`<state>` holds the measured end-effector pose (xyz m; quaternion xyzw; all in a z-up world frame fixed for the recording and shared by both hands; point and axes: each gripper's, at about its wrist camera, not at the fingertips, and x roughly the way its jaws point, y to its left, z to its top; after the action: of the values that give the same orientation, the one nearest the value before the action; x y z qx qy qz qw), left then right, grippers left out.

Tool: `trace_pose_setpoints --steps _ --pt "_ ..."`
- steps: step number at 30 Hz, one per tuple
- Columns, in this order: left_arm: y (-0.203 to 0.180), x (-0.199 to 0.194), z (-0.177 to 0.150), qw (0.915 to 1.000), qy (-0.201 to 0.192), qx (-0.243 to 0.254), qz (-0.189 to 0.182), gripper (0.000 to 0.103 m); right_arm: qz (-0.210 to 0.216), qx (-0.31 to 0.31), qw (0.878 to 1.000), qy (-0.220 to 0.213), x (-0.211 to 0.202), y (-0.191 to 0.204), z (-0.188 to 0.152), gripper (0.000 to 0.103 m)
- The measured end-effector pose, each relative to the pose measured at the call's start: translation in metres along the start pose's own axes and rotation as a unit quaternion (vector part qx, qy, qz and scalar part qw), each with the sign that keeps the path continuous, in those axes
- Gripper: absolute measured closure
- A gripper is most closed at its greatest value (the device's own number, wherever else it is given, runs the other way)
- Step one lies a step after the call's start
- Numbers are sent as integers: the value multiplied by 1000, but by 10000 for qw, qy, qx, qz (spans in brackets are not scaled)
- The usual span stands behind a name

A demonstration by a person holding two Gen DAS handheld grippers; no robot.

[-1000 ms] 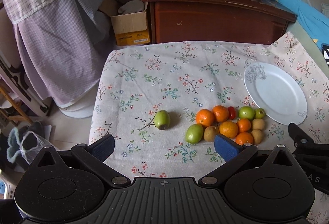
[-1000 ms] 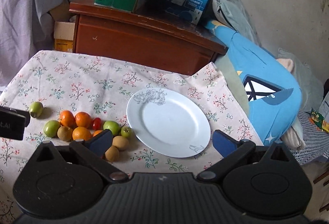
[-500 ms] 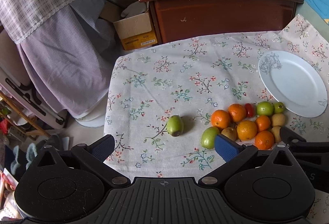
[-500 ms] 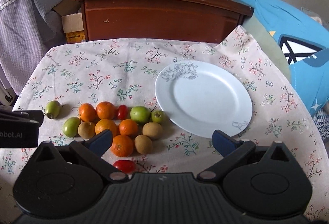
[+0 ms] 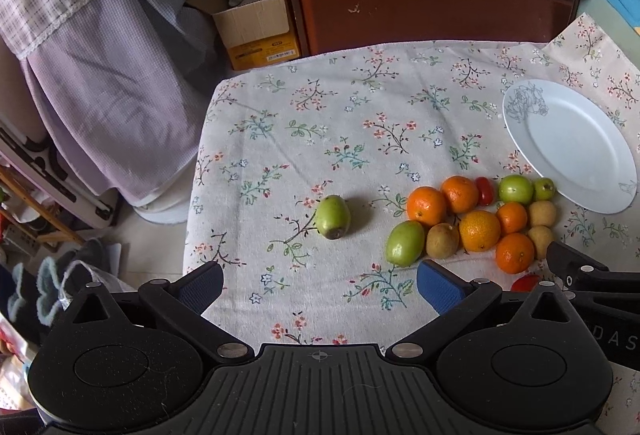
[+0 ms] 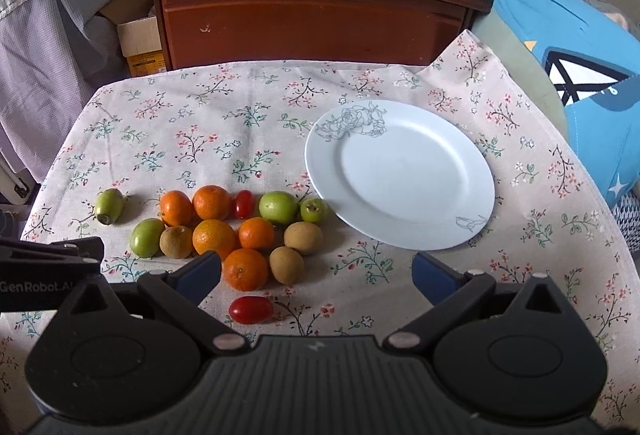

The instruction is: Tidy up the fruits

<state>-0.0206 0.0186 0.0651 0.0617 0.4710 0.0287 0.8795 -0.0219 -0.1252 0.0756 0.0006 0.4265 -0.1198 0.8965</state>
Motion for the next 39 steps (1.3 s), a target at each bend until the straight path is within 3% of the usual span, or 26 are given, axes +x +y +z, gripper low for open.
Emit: trace_pose_setpoints --steps 14,39 --pt "-2 3 -5 10000 22 58 34 0 60 87 9997 226 6 -1 -4 2" --pt "-1 3 -6 10000 43 15 2 0 50 51 9998 161 4 0 -5 2"
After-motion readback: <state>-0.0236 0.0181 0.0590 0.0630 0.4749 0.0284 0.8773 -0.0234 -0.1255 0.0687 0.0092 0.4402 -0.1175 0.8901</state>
